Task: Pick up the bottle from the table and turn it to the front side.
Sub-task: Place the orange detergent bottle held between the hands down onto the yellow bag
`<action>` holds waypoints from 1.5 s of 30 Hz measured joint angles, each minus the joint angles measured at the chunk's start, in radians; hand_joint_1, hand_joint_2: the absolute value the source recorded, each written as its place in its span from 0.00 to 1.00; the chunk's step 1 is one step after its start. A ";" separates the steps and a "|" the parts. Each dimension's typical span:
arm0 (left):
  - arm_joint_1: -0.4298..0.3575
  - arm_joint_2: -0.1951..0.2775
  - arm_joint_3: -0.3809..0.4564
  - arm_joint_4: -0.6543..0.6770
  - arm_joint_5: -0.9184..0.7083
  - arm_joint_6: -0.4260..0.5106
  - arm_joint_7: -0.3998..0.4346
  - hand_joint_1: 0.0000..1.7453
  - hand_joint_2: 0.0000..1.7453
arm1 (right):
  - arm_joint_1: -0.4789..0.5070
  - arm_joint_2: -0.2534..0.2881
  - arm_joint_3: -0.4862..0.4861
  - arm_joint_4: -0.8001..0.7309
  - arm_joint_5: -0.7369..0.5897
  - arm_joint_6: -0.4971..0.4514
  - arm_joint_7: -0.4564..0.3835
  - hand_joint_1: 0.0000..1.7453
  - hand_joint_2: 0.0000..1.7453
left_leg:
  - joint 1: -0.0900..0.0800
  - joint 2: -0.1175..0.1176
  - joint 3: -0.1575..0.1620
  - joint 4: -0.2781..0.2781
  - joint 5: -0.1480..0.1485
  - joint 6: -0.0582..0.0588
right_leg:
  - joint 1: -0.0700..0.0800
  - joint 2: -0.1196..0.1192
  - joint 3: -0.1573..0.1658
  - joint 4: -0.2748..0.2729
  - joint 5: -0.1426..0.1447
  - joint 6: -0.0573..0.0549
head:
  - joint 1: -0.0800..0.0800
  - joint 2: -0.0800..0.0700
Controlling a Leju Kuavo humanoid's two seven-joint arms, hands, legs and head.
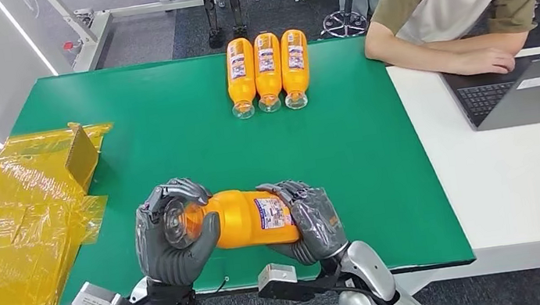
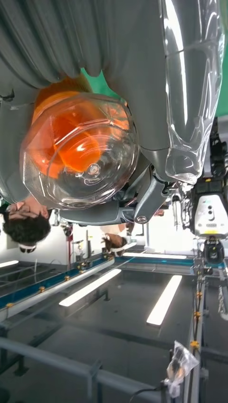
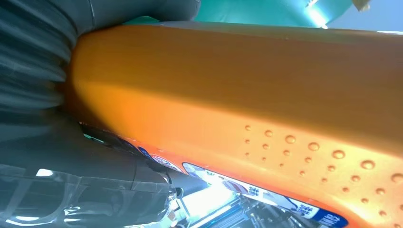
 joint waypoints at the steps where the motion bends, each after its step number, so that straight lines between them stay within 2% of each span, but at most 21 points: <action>1: -0.002 -0.001 0.000 -0.001 0.000 -0.001 0.000 0.97 1.00 | 0.002 0.003 0.000 0.000 -0.001 -0.006 -0.002 1.00 1.00 | 0.000 0.000 0.000 0.000 0.000 0.000 | 0.000 0.000 0.000 0.000 0.000 0.000 | 0.000 0.000; 4: -0.005 -0.002 0.000 -0.003 0.000 -0.003 0.000 0.22 1.00 | 0.005 0.012 0.000 0.000 -0.002 -0.012 -0.002 1.00 1.00 | 0.000 0.000 0.000 0.000 0.000 0.000 | 0.000 0.000 0.000 0.000 0.000 0.000 | 0.000 0.000; 5: -0.005 -0.002 0.000 -0.004 0.001 -0.005 0.001 0.00 1.00 | 0.005 0.016 0.000 -0.001 -0.002 -0.013 -0.004 1.00 1.00 | 0.000 0.000 0.000 0.000 0.000 0.000 | 0.000 0.000 0.000 0.000 0.000 0.000 | 0.000 0.000; 9: -0.005 -0.003 0.000 -0.004 0.004 -0.017 0.013 0.00 1.00 | -0.002 0.043 0.004 -0.009 -0.003 -0.009 -0.010 0.99 1.00 | 0.000 0.000 0.000 0.000 0.000 0.000 | 0.000 0.000 0.000 0.000 0.000 0.000 | 0.000 0.000; 14: -0.006 -0.008 0.000 -0.004 0.016 -0.020 0.025 0.00 1.00 | -0.006 0.068 0.006 -0.025 0.011 0.041 0.008 0.99 1.00 | 0.000 0.000 0.000 0.000 0.000 0.000 | 0.000 0.000 -0.001 0.000 0.000 0.000 | 0.000 0.000; 24: -0.005 -0.008 0.000 -0.004 0.023 -0.024 0.027 0.00 1.00 | -0.013 0.074 0.006 -0.028 0.025 0.103 0.021 0.97 1.00 | 0.000 0.000 0.000 0.000 0.000 0.000 | 0.000 0.000 0.000 0.000 0.000 0.000 | 0.000 0.000; 25: -0.005 -0.008 0.000 -0.004 0.023 -0.024 0.027 0.09 1.00 | -0.014 0.074 0.006 -0.028 0.026 0.104 0.021 0.97 1.00 | 0.000 0.000 0.000 0.000 0.000 0.000 | 0.000 0.000 0.000 0.000 0.000 0.000 | 0.000 0.000; 28: -0.005 -0.008 0.000 -0.004 0.025 -0.025 0.026 0.84 1.00 | -0.015 0.074 0.006 -0.028 0.027 0.107 0.021 0.97 1.00 | 0.000 0.000 0.000 0.000 0.000 0.000 | 0.000 0.000 -0.001 0.000 0.000 0.000 | 0.000 0.000; 29: -0.005 -0.008 0.000 -0.004 0.026 -0.026 0.026 1.00 1.00 | -0.016 0.074 0.006 -0.028 0.027 0.110 0.022 0.97 1.00 | 0.000 0.000 0.000 0.000 0.000 0.000 | 0.000 0.000 -0.001 0.000 0.000 0.000 | 0.000 0.000; 39: 0.004 -0.008 0.000 -0.004 0.042 -0.032 0.020 1.00 1.00 | -0.023 0.074 0.006 -0.023 0.044 0.136 0.042 0.99 1.00 | 0.000 0.000 0.000 0.000 0.000 0.000 | 0.000 0.000 -0.001 0.000 0.000 0.000 | 0.000 0.000; 45: -0.002 -0.012 0.000 -0.004 0.048 -0.032 0.021 1.00 1.00 | -0.032 0.074 0.006 -0.022 0.058 0.155 0.055 0.95 1.00 | 0.000 0.000 0.000 0.000 0.000 0.000 | 0.000 0.000 0.000 0.000 0.000 0.000 | 0.000 0.000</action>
